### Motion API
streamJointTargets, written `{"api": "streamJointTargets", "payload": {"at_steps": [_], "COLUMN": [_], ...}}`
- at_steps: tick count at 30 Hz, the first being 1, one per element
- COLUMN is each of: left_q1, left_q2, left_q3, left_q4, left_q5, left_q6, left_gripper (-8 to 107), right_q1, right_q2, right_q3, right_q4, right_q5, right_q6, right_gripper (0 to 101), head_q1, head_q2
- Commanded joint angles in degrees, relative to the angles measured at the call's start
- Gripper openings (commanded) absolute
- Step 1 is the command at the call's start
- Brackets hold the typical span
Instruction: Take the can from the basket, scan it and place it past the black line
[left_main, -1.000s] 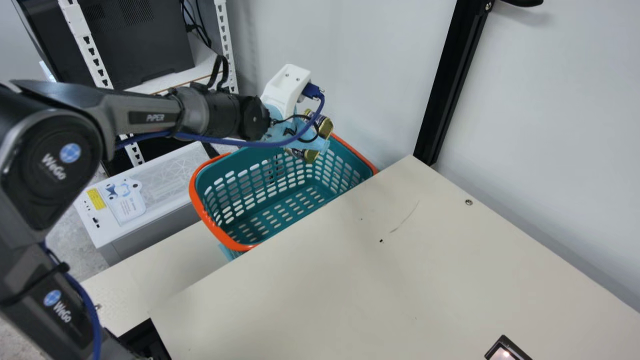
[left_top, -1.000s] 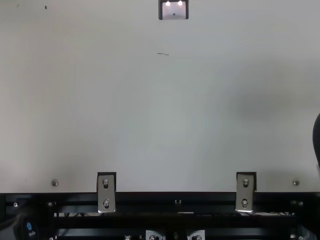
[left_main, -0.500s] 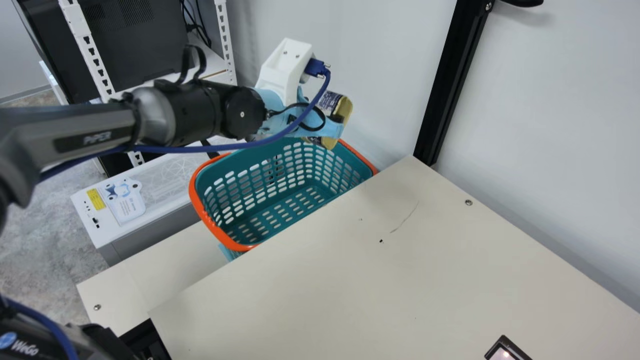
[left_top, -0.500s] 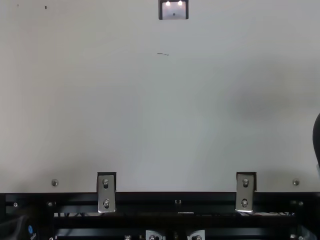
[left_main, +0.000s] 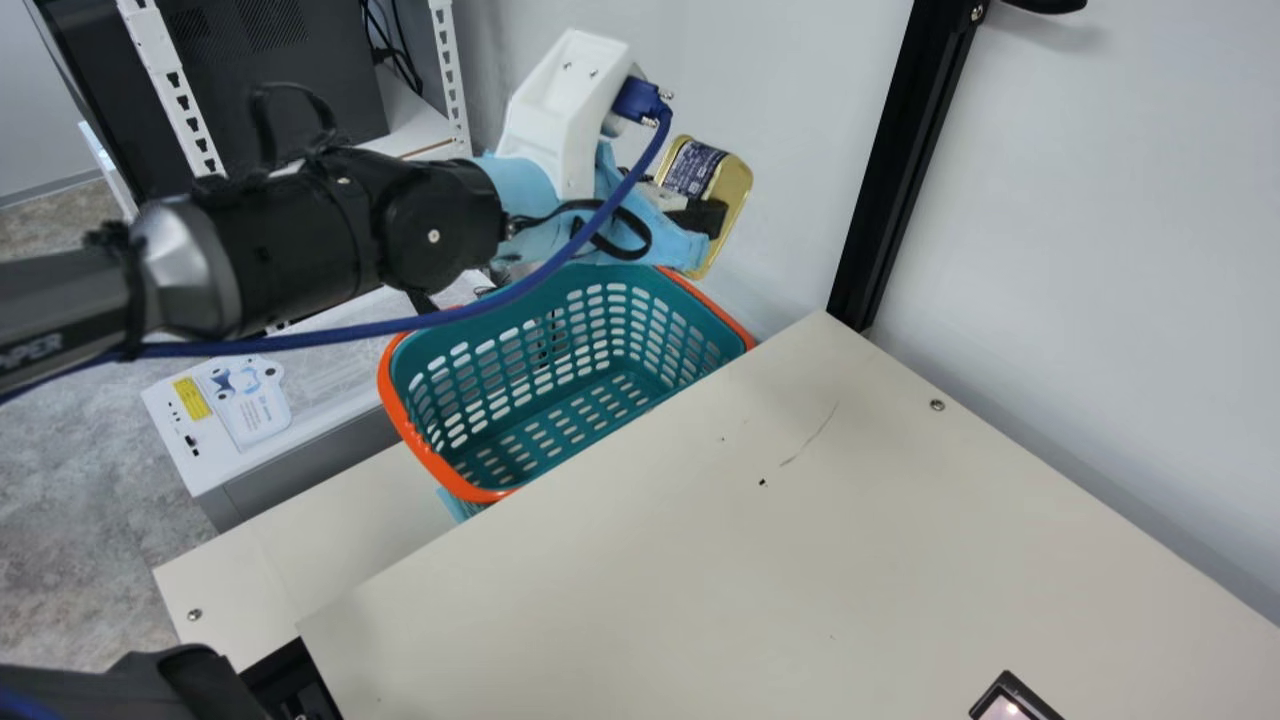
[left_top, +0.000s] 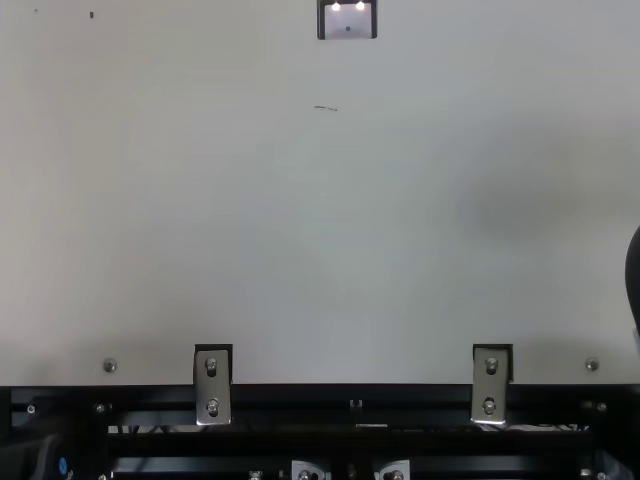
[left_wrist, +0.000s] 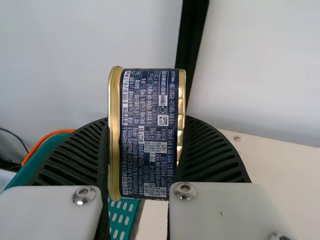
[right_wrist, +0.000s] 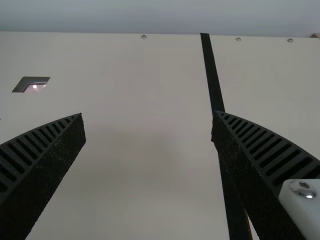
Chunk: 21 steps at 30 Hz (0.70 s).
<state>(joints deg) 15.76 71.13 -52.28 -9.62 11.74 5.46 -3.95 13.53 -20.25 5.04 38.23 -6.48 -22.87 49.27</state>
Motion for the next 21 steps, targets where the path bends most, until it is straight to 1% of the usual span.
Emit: {"api": "streamJointTargets", "payload": {"at_steps": [1,21], "left_q1": [-0.44,-2.01], "left_q2": [-1.06,-10.25], "left_q3": [0.0,-0.18], "left_q4": [-0.31,-6.77], "left_q5": [0.48,6.77], "left_q6": [0.24,5.68], "left_gripper": [10,10], "right_q1": [0.0,0.0], "right_q2": [0.0,0.0], "right_q3": [0.0,0.0], "right_q4": [0.0,0.0], "right_q5": [0.0,0.0], "right_q6": [0.0,0.0], "right_gripper": [101,101], "head_q1": [-2.13,-2.13], "head_q2": [2.11,2.11]}}
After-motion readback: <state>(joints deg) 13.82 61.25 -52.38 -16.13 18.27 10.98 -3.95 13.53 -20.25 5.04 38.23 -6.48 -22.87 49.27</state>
